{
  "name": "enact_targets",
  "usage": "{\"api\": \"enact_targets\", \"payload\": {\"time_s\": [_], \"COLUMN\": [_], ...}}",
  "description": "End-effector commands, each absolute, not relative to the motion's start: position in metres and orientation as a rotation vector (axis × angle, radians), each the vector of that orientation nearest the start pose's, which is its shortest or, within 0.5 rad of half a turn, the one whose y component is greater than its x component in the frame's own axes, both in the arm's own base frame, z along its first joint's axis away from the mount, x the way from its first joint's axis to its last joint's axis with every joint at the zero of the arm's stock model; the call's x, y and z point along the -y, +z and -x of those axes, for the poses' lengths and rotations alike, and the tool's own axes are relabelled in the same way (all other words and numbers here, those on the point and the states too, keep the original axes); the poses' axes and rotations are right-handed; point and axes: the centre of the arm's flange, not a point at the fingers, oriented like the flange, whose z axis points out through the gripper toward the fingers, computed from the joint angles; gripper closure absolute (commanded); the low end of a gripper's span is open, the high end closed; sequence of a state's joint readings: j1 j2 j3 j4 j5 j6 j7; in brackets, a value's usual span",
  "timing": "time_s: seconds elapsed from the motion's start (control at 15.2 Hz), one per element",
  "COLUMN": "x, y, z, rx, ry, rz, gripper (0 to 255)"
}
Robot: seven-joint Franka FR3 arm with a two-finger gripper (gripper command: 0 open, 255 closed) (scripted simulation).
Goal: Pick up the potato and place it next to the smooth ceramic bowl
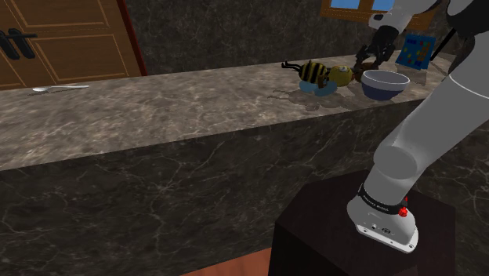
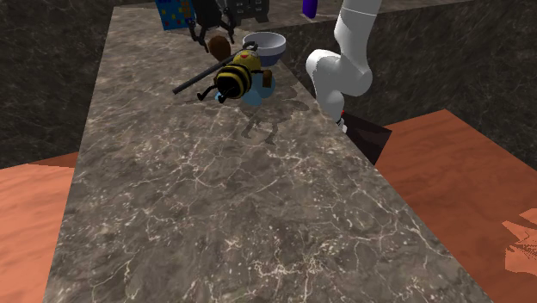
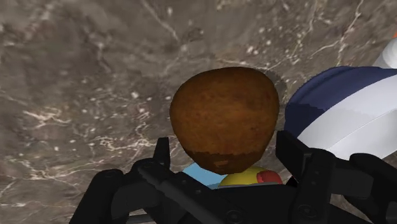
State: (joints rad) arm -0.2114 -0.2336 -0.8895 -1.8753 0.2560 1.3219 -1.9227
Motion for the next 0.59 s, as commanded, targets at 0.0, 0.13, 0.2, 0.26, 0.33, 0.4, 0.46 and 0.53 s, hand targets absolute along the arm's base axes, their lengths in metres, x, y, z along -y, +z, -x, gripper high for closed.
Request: {"api": "enact_targets", "payload": {"time_s": [0.0, 0.13, 0.2, 0.26, 0.33, 0.4, 0.46, 0.53], "x": [0.416, 0.416, 0.417, 0.424, 0.431, 0.438, 0.443, 0.443], "y": [0.552, 0.552, 0.552, 0.563, 0.574, 0.585, 0.593, 0.593], "z": [-0.21, -0.21, -0.21, -0.208, -0.205, -0.203, -0.201, -0.201], "rx": [1.138, 1.138, 1.138, 1.138, 1.138, 1.138, 1.138, 1.138], "ry": [-0.557, -0.557, -0.557, -0.557, -0.557, -0.557, -0.557, -0.557], "rz": [2.4, 2.4, 2.4, 2.4, 2.4, 2.4, 2.4, 2.4], "gripper": [0, 0, 0, 0, 0, 0, 0, 0]}}
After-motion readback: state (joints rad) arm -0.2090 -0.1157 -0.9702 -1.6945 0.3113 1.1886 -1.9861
